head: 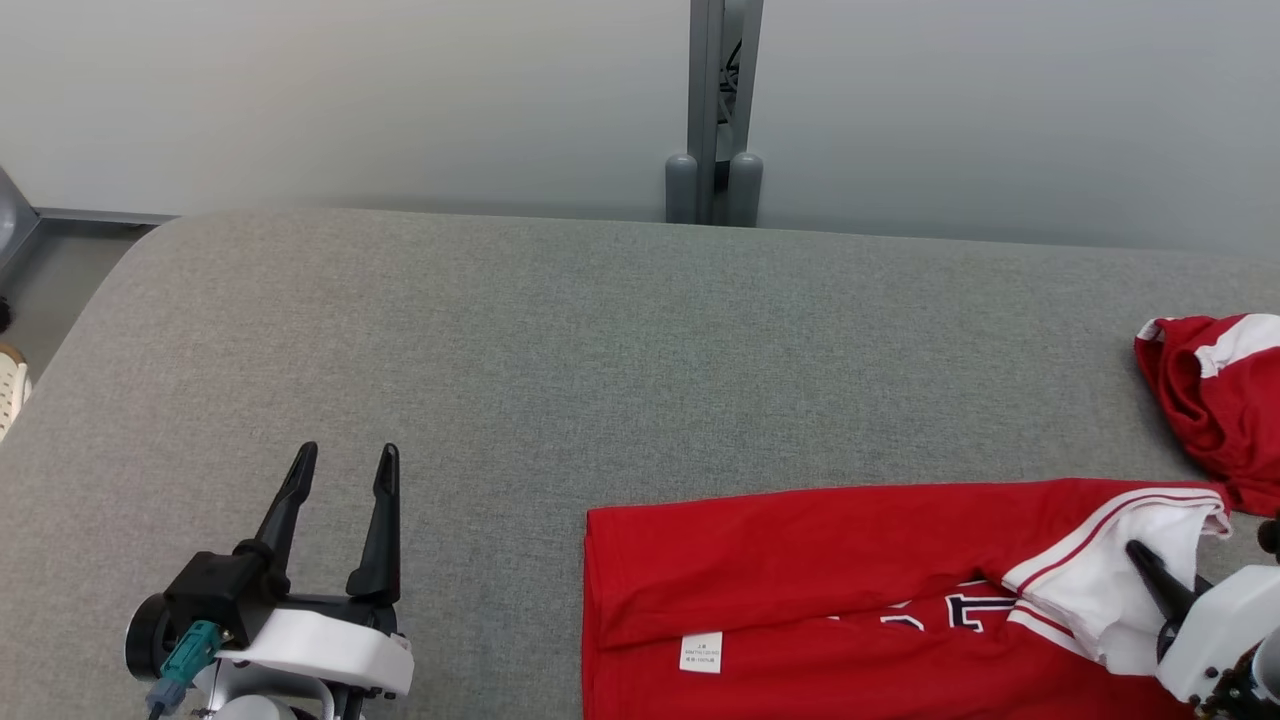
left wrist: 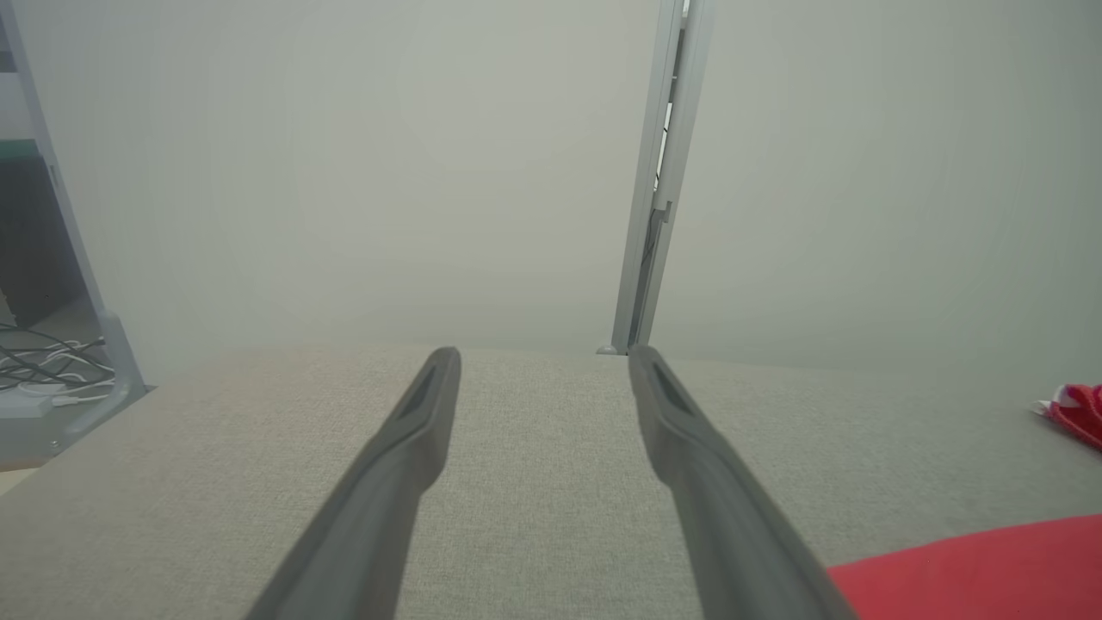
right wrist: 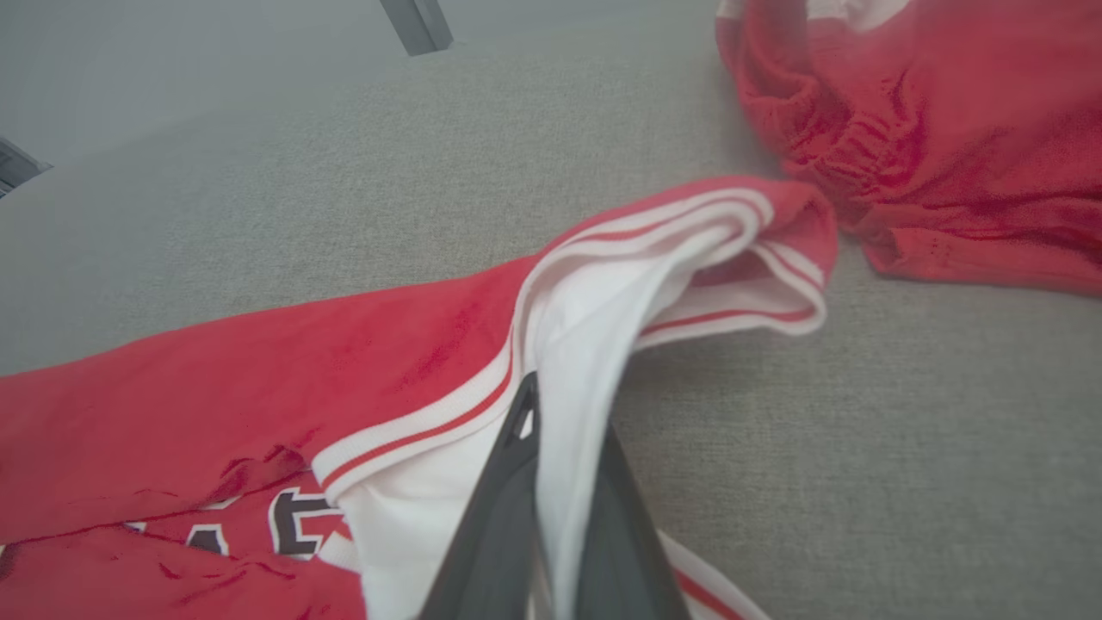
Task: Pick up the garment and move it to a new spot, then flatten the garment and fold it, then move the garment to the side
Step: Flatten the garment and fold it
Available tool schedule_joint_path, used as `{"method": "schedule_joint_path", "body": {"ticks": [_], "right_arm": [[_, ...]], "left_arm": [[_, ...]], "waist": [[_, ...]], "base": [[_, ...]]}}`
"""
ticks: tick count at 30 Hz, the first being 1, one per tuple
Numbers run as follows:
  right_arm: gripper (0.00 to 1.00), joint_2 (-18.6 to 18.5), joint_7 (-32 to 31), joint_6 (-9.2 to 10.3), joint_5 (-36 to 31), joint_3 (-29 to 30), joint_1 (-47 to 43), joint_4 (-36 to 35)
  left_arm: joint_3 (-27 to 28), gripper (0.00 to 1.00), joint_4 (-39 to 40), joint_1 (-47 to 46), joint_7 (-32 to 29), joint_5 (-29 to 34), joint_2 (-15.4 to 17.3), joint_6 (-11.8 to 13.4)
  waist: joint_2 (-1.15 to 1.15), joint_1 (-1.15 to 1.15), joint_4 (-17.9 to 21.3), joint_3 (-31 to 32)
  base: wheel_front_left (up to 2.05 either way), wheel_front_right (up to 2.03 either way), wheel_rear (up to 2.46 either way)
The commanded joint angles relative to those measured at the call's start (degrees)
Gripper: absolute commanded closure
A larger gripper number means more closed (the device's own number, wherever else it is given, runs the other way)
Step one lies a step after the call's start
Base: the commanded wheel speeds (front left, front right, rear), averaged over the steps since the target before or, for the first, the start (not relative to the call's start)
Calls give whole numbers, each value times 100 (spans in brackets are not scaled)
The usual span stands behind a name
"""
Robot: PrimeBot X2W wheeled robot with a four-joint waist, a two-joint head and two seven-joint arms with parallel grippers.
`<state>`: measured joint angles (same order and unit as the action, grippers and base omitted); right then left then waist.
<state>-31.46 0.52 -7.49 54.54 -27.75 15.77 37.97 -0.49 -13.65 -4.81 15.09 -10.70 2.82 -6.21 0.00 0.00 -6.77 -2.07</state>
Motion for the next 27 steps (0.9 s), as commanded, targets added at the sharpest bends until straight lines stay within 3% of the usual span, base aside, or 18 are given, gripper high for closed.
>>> {"method": "schedule_joint_path", "body": {"ticks": [1, 13, 20, 27], "right_arm": [[100, -29, -86, -1, 149, -31, -84, -179], [100, -157, -1368, -2, 1606, -78, -659, -2546], [100, 395, -1705, -2, 2278, 121, -956, -3266], [100, 1187, -1707, -2, 2184, 102, -854, -3154]], "left_arm": [[11, 0, 0, 61, 7, -32, 21, 25], [-35, 0, -20, 144, 7, -105, 20, 70], [-62, 0, -17, 91, 7, -142, 20, 83], [-96, 0, -4, 7, 7, -191, 20, 108]], "waist": [[0, 0, 32, 41], [0, 0, 201, 179], [0, 0, 136, 130], [0, 0, -57, 10]], "base": [[0, 0, 0], [0, 0, 0], [0, 0, 0], [0, 0, 0]]}}
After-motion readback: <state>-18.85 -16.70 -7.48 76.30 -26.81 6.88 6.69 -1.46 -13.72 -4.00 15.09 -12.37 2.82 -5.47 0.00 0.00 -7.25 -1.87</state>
